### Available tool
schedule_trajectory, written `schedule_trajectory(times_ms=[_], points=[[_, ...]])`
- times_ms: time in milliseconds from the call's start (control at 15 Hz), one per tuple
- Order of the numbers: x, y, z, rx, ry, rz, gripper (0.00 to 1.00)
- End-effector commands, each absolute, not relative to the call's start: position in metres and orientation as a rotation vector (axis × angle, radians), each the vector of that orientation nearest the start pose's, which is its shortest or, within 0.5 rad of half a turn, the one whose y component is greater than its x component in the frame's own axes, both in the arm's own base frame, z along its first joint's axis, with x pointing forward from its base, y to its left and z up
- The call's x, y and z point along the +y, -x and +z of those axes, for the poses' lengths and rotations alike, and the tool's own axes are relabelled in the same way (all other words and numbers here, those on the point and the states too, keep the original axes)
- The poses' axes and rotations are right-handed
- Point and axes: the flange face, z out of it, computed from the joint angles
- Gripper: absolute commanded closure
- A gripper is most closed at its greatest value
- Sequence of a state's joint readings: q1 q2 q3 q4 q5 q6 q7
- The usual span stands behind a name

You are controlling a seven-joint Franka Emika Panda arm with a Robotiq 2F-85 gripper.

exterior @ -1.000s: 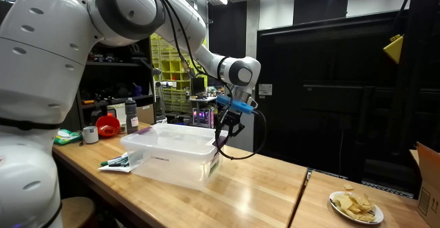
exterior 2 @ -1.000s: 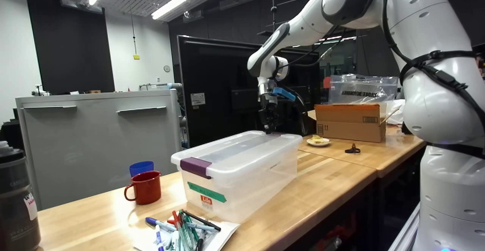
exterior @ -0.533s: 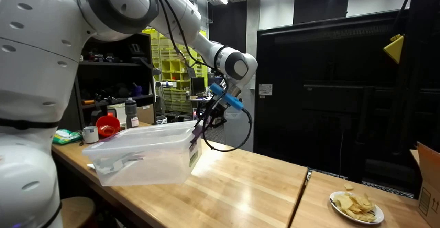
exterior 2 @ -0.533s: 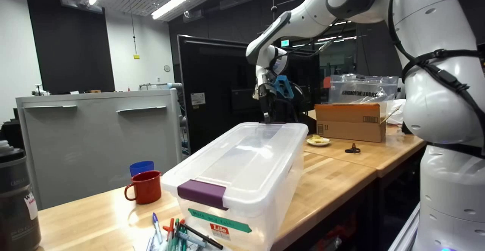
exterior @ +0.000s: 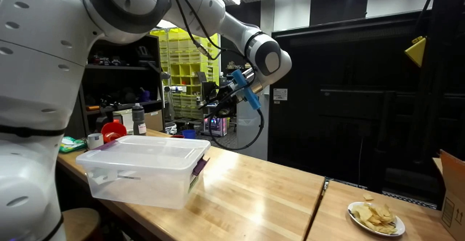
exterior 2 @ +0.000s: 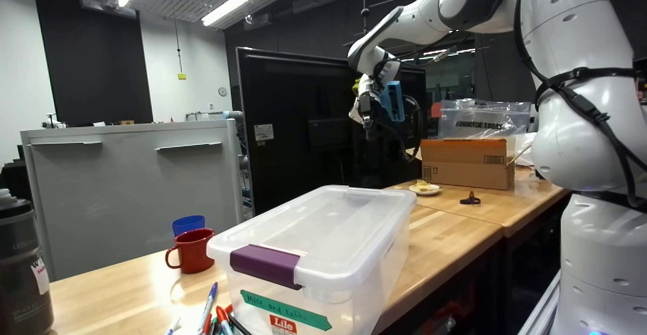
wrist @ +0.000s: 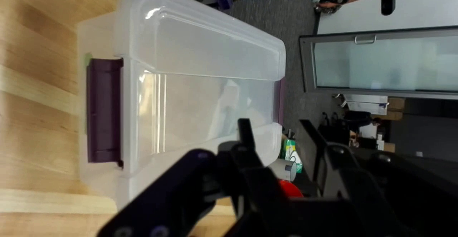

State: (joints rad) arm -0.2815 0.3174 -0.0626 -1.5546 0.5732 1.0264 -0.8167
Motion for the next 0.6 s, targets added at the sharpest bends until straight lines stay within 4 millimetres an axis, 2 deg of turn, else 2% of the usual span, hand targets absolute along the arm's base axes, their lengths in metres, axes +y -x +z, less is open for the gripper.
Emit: schedule_trajectory(times_ms=[0,200,400,533], points=[[-0.128,-0.547,0.478,-0.502,2.247,0.313,0.37],[-0.131,-0.541,0.499,-0.477,2.357,0.153,0.21],[-0.129,-0.524,0.526,-0.453,2.462,-0.008,0.02],[-0.125,-0.507,0.541,-0.425,2.535,-0.103,0.00]])
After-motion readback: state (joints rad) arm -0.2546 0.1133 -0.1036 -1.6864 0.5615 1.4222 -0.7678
